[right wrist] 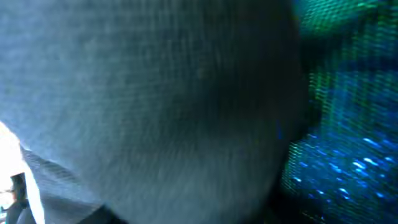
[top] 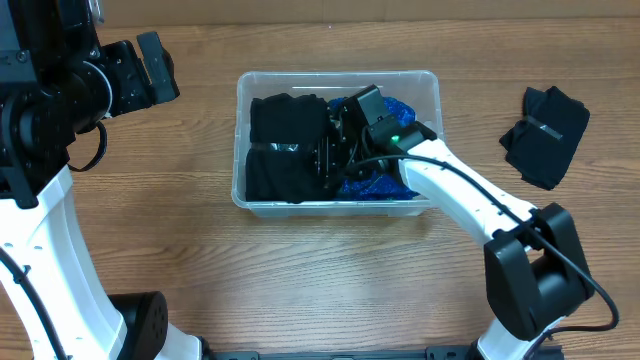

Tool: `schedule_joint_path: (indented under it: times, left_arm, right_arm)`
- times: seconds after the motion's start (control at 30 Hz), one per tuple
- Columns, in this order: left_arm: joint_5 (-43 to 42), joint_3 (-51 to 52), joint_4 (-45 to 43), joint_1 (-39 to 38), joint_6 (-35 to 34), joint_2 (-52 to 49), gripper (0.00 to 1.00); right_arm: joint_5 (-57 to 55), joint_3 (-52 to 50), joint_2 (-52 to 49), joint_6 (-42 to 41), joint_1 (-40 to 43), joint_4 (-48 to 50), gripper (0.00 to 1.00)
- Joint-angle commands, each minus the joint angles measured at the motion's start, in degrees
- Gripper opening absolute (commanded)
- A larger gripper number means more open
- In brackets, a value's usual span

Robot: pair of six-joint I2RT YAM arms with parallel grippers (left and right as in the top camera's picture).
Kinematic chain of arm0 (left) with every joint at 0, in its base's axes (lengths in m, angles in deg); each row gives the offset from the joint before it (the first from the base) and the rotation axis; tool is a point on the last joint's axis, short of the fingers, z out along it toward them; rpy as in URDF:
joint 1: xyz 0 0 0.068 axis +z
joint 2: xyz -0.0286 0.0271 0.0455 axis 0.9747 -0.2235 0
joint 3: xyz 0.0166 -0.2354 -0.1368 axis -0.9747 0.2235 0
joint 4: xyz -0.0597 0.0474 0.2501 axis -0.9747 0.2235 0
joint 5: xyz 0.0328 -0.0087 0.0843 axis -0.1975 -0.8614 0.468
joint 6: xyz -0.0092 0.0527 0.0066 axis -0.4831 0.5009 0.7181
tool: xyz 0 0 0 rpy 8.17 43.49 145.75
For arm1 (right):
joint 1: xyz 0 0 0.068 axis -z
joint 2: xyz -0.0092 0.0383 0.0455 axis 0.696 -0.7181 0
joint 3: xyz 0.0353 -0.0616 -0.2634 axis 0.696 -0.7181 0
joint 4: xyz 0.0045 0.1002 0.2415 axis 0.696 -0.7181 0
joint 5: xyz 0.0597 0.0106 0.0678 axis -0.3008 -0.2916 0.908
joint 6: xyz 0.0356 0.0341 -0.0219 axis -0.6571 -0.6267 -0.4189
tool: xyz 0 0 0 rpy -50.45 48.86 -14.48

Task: Pack container
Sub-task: 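Return the right gripper to the second black garment and grasp it, then lift the second black garment with the right gripper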

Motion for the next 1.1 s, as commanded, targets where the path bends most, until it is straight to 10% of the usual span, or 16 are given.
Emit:
schedule_joint_path:
  times: [0.0, 0.4, 0.7, 1.07]
  left_arm:
    - [0.07, 0.13, -0.09, 0.31, 0.87, 0.31, 1.00]
    - [0.07, 0.13, -0.09, 0.31, 0.87, 0.31, 1.00]
    - [0.04, 0.13, -0.09, 0.31, 0.87, 0.13, 1.00]
    - [0.04, 0.13, -0.09, 0.31, 0.85, 0.07, 1.00]
  right_arm:
    - [-5.55, 2.80, 6.05, 4.48, 3.37, -3.28, 0.52]
    - [-12.79, 6.12, 25.81, 9.92, 21.09, -14.34, 0.83]
    - [-10.67, 5.18, 13.44, 9.94, 47.58, -16.85, 0.92]
    - [-6.43, 5.20, -6.62, 13.14, 61.09, -6.80, 0.99]
